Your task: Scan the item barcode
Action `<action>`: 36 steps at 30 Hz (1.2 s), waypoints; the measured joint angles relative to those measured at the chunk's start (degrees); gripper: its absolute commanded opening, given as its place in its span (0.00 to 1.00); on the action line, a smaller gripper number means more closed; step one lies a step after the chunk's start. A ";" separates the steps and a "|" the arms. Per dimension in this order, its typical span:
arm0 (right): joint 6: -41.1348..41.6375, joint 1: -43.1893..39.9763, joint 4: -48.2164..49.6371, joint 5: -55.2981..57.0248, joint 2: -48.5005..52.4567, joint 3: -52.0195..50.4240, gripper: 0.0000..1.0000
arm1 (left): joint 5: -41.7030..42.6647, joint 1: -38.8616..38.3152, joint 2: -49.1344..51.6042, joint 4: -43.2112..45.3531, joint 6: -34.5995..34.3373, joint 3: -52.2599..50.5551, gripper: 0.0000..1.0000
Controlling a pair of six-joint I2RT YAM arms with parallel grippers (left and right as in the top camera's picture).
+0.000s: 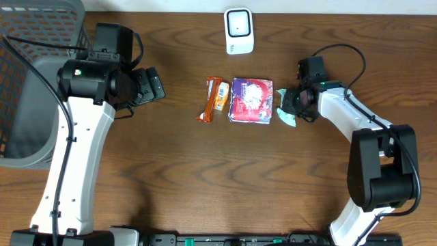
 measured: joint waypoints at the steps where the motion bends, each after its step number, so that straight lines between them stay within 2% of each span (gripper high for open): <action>1: 0.02 0.00 -0.09 -0.17 -0.04 0.00 0.01 | -0.02 0.00 0.00 0.00 0.00 0.00 0.98; 5: 0.11 -0.17 -1.11 -2.84 -0.28 0.00 0.01 | 0.00 0.00 0.00 0.00 0.00 0.00 0.98; 10: -0.28 -1.92 -3.15 -14.27 -1.29 0.00 0.01 | 0.00 0.00 0.00 0.00 0.00 0.00 0.98; 16: -0.37 -7.80 -4.46 -34.91 -5.62 0.04 0.02 | 0.00 0.00 0.00 0.00 0.00 0.00 0.98; 20: -0.09 -12.59 -4.74 -53.27 -7.26 0.28 0.02 | 0.00 0.00 0.00 0.00 0.00 0.00 0.98; 26: 0.61 -15.17 -10.95 -73.02 -7.28 0.35 0.02 | 0.00 0.00 0.00 0.00 0.00 0.00 0.98; 30: 1.01 -14.27 -17.40 -79.25 -7.28 0.39 0.02 | 0.00 0.00 0.00 -0.02 0.00 0.00 0.98; 36: -2.05 -10.45 -18.60 -82.29 -7.28 0.37 0.01 | -0.02 0.00 0.00 0.02 0.00 0.00 0.98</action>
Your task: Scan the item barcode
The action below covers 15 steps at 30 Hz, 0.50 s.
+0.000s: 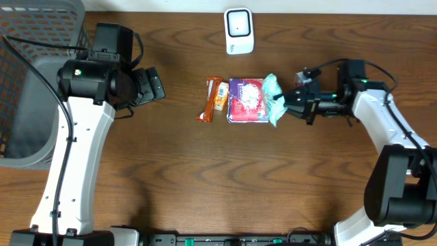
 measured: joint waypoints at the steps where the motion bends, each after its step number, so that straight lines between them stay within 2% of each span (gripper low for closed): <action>1: -0.94 1.03 0.02 -0.33 0.00 0.00 0.01 | 0.02 0.00 0.00 -0.02 0.00 0.00 0.98; 10: -12.17 10.56 1.14 -1.18 0.00 0.00 0.01 | 0.00 0.00 0.00 -0.02 0.00 0.00 0.98; 15: -14.95 14.64 2.12 -1.18 0.00 0.00 0.01 | 0.02 0.00 0.00 -0.02 0.00 -0.02 0.98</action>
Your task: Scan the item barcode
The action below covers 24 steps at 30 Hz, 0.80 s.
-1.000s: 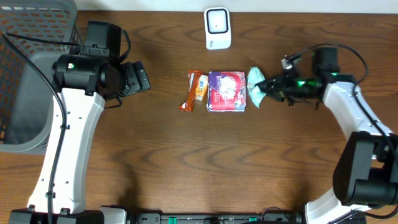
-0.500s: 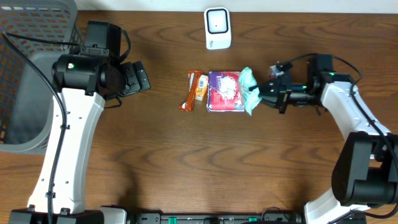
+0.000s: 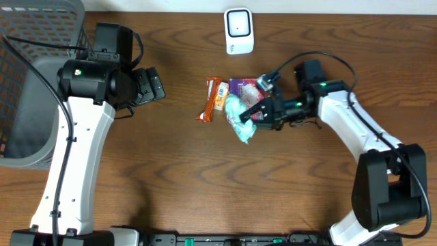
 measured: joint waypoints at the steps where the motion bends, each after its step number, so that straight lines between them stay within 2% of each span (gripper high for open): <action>1: -0.35 0.48 0.09 0.00 0.00 0.02 0.01 | 0.00 0.00 0.00 0.00 0.00 0.02 0.98; 8: -1.16 1.64 0.42 2.43 0.00 0.00 0.01 | 0.00 0.00 0.00 0.00 0.00 0.00 0.98; 13: 2.54 1.64 0.37 9.14 -0.02 0.02 0.01 | 0.00 0.00 0.00 0.00 0.00 0.02 0.98; 16: 7.39 1.64 -0.79 19.19 -0.24 0.26 0.01 | 0.00 0.00 0.00 0.00 0.00 0.02 0.98; 24: 20.65 1.57 -10.99 59.65 -3.80 6.43 0.01 | 0.00 0.00 0.00 0.00 0.00 0.02 0.98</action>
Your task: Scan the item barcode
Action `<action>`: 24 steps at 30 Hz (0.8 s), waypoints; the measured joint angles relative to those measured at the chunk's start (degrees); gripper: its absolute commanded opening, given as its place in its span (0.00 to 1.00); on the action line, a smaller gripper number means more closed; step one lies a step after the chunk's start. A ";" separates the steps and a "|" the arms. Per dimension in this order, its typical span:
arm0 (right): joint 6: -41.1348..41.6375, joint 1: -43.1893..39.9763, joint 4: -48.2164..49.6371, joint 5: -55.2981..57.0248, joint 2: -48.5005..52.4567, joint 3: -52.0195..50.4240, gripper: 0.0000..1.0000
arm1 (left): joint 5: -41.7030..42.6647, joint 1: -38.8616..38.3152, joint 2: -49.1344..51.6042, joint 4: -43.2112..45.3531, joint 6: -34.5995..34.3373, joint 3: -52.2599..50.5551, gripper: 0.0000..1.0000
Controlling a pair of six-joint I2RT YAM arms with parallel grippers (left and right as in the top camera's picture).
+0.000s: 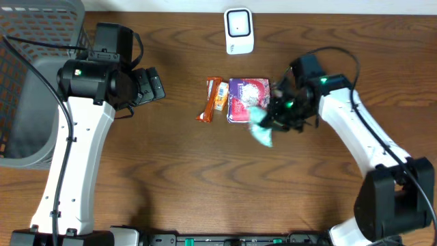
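Observation:
My right gripper (268, 120) is shut on a crumpled mint-green packet (259, 131), holding it just off the lower right corner of the purple packet (248, 98). The white barcode scanner (239, 31) stands at the back of the table, well beyond the held packet. An orange snack bar (214, 100) lies left of the purple packet. My left gripper (154, 84) hovers far to the left with its fingers apart and nothing in them.
A dark mesh basket (27, 41) fills the far left edge of the table, behind the left arm. The right arm's cable loops above its wrist. Bare brown tabletop (205, 178) stretches along the front.
My right gripper has moved right with the mint-green packet, from over the purple packet's lower left corner to its lower right corner. The left arm has not moved.
The right gripper first sat at the mint-green packet lying right of the purple packet. Then it held the packet at the purple packet's right edge. Later it had it over the lower left corner, and now beside the lower right corner. The left arm stayed still.

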 measured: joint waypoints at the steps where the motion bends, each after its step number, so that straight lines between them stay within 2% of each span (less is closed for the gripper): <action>1: 2.12 0.00 -2.14 7.69 -0.42 1.75 0.01 | 0.00 0.00 0.00 0.02 0.00 -0.02 0.98; 6: 7.23 0.02 -6.51 30.77 -1.09 3.34 0.01 | -0.02 0.00 0.00 0.00 0.00 0.00 0.98; 10: 9.05 0.61 -7.72 42.49 -1.05 3.34 0.01 | 0.00 0.00 0.00 0.02 0.00 0.00 0.98; 17: 11.47 2.56 -5.35 53.75 2.29 1.31 0.01 | 0.00 0.00 0.00 0.00 0.00 0.00 0.98; 24: 12.55 3.28 -0.22 57.09 10.19 0.70 0.17 | -0.02 0.00 0.00 0.02 0.00 -0.02 0.98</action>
